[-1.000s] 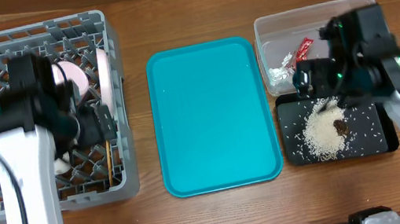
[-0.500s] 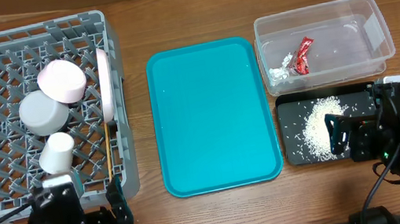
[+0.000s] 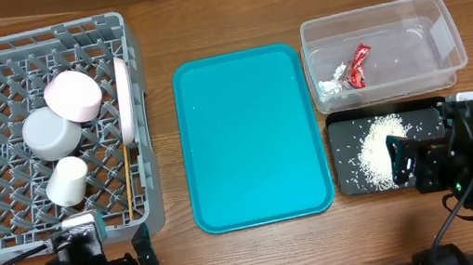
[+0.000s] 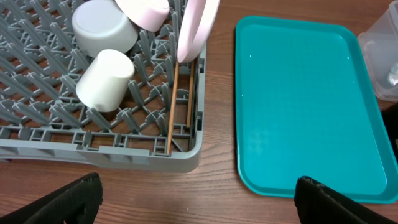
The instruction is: Sort waste into correct bins and load items into the dishwasher
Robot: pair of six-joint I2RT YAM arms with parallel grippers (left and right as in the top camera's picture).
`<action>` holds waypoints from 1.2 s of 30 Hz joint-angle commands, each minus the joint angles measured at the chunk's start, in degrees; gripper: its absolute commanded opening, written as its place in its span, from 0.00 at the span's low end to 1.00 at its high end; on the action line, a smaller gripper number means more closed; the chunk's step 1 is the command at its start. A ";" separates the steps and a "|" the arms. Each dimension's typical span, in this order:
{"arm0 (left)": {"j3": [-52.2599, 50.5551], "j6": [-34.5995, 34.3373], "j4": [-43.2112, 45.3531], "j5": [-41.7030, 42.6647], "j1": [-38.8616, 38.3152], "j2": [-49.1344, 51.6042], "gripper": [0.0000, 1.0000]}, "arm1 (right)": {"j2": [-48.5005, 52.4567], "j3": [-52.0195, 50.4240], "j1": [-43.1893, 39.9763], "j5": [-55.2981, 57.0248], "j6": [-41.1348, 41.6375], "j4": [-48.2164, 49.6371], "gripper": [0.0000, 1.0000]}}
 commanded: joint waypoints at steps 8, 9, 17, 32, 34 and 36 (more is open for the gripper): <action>-0.48 -0.96 0.04 -0.35 -0.28 -0.44 1.00 | -24.90 -28.79 -0.11 1.16 -1.46 33.09 1.00; -0.48 -0.96 0.04 -0.35 -0.26 -0.44 1.00 | -27.87 -33.24 -0.11 1.16 -1.46 38.18 1.00; -0.48 -0.96 0.04 -0.37 -0.26 -0.44 1.00 | -38.18 -55.12 -3.50 0.96 -1.46 70.38 1.00; -0.48 -0.96 0.04 -0.35 -0.26 -0.44 1.00 | -38.18 -61.07 -7.28 -6.54 -6.36 62.10 1.00; -0.48 -0.96 0.04 -0.35 -0.26 -0.44 1.00 | -38.18 -61.07 -7.30 -6.54 -6.36 62.10 1.00; -0.48 -0.96 0.04 -0.35 -0.26 -0.44 1.00 | -38.18 -61.07 -7.28 -6.54 -6.34 62.10 1.00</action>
